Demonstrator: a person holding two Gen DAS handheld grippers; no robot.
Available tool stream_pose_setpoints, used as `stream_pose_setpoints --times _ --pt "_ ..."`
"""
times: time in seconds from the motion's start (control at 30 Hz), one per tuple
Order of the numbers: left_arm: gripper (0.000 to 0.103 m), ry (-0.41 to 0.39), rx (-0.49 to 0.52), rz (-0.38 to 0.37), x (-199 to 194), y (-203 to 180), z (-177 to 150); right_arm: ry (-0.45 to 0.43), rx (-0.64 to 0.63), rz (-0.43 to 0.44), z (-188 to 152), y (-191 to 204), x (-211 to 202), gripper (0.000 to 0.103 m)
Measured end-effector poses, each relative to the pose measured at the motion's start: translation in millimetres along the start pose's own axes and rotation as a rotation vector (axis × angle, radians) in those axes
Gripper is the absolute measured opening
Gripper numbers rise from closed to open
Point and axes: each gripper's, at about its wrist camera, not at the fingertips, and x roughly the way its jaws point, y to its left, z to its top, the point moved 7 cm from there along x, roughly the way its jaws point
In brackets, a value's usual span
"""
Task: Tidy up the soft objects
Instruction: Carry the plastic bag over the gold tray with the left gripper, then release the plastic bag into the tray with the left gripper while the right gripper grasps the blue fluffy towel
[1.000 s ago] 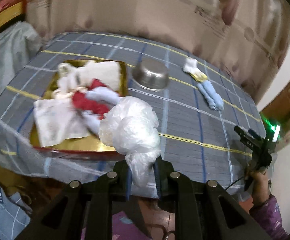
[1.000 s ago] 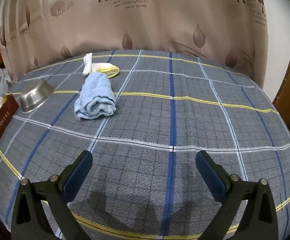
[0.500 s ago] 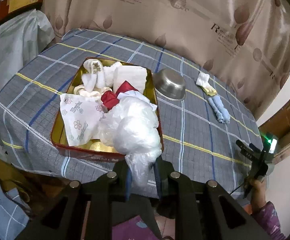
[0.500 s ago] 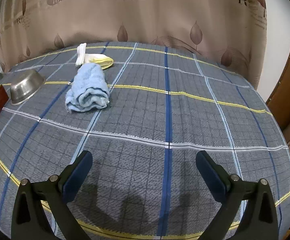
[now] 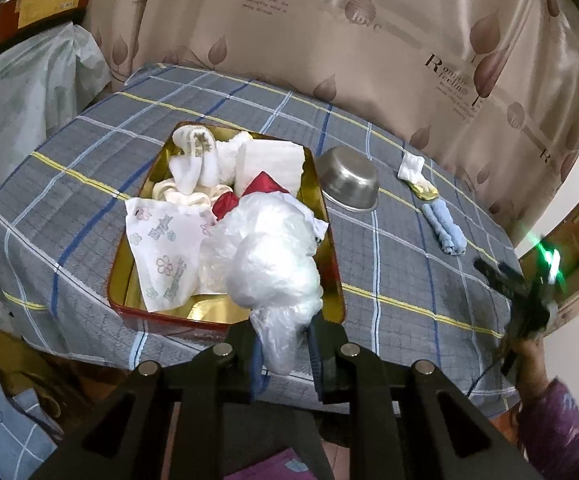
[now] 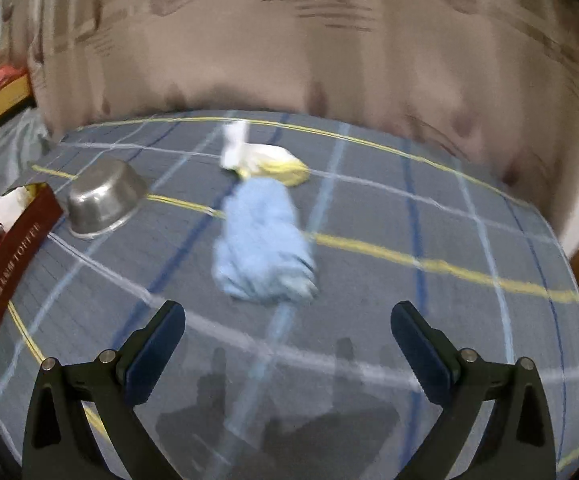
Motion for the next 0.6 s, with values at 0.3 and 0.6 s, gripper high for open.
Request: stream_pose_setpoints --times 0.3,0.6 --pt "0.019 -0.01 0.02 -0.012 0.3 -1.1 0.2 0.192 -0.033 -0.049 34.4 8.3 80.3 0.102" --pt "0.019 -0.008 0.011 0.002 2.5 8.6 3.3 0.237 0.016 0.084 23.1 15.4 69.7 0.028"
